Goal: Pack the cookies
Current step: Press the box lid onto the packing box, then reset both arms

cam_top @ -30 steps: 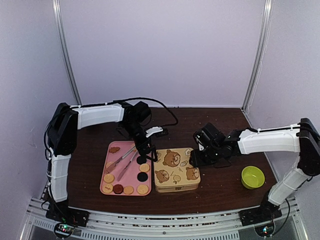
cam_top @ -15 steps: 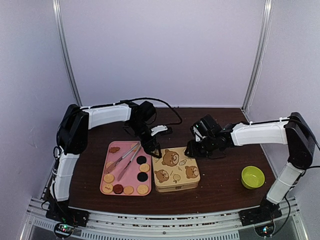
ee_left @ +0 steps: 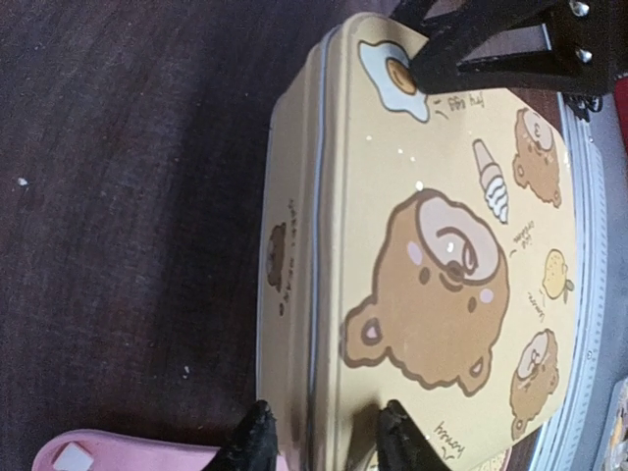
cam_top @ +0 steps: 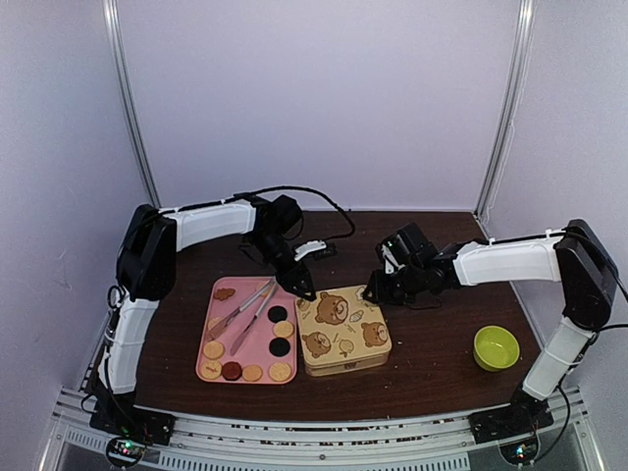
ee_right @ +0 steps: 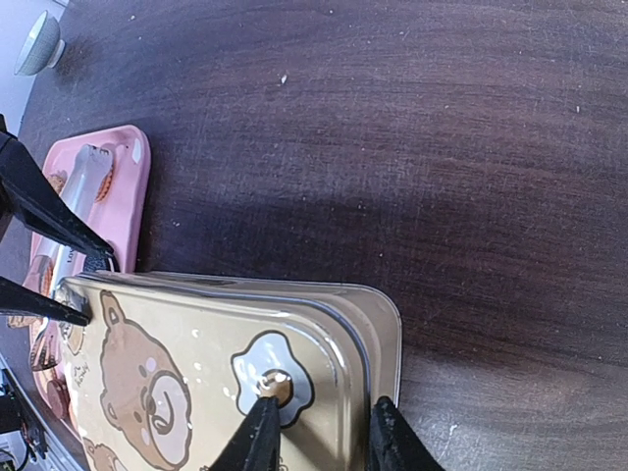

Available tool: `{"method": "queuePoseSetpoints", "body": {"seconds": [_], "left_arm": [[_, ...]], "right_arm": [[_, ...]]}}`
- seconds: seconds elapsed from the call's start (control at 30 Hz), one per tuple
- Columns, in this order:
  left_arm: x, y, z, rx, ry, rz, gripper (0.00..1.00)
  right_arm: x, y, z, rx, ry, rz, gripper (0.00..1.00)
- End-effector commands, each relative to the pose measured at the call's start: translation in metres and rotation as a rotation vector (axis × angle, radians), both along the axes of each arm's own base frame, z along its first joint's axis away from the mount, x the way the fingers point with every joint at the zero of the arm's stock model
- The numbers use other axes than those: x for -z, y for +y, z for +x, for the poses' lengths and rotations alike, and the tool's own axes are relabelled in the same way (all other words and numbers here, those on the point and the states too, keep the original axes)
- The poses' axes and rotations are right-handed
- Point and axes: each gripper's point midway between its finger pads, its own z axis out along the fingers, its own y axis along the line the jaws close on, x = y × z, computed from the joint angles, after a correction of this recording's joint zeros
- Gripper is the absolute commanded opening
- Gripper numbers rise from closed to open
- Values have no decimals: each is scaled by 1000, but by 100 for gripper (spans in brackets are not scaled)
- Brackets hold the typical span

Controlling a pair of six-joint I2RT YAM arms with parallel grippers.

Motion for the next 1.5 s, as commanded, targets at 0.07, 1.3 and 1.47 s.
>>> {"method": "queuePoseSetpoints", "body": {"seconds": [0.07,1.3,1.47], "left_arm": [[16,5,1,12,46,22,31],[-122,352,97,-1002,-540,-67,98],[-101,403,87,-1197,-655,-121,98]], "right_arm": [[2,-2,-5,-6,4,1,32],[-129,-282,-34,891,-828,-517,100],[-130,-319,-39,1034,-826,-502,100]]}}
